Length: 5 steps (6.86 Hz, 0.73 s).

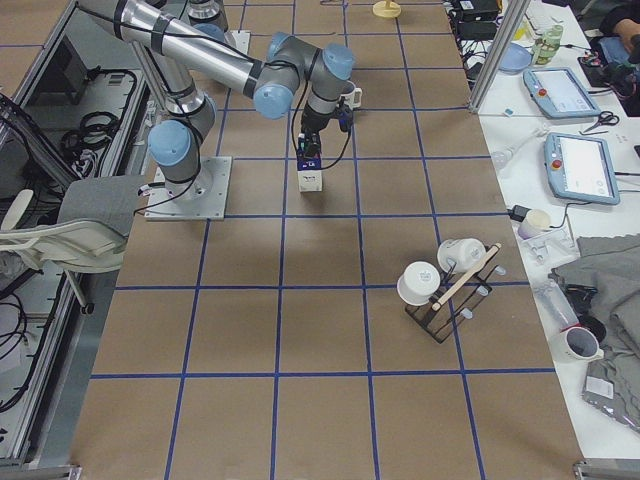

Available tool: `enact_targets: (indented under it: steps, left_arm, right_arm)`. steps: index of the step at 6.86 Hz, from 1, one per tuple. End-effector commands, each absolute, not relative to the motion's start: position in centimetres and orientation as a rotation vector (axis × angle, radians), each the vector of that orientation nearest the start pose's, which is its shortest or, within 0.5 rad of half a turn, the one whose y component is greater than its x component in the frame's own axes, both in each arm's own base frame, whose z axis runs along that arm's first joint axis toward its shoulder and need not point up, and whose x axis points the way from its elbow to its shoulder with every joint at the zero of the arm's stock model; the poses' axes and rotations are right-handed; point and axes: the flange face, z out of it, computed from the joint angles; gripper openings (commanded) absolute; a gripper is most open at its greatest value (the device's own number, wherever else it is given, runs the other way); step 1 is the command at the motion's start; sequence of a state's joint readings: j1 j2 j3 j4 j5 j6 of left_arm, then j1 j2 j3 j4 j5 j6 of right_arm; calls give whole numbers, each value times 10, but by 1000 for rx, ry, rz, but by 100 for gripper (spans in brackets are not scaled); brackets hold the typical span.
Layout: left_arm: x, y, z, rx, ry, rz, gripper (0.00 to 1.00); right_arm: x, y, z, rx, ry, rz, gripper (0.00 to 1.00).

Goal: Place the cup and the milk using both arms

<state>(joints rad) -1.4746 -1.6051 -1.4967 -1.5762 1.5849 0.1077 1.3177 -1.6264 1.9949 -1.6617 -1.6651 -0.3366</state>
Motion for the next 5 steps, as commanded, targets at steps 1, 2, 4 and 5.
enact_targets:
  steps: [1,2,4,5]
  left_arm:
    - [-84,-523,506,-2,3140,-85,100]
    - [-85,-523,506,-2,3141,-85,100]
    - [-85,-523,506,-2,3141,-87,100]
    - [-85,-523,507,-2,3141,-90,100]
  right_arm:
    - [18,-430,326,-144,3109,443,48]
    - [17,-432,328,-144,3111,433,47]
    - [15,-452,359,-116,3143,335,45]
    - [13,-471,377,-70,3137,267,44]
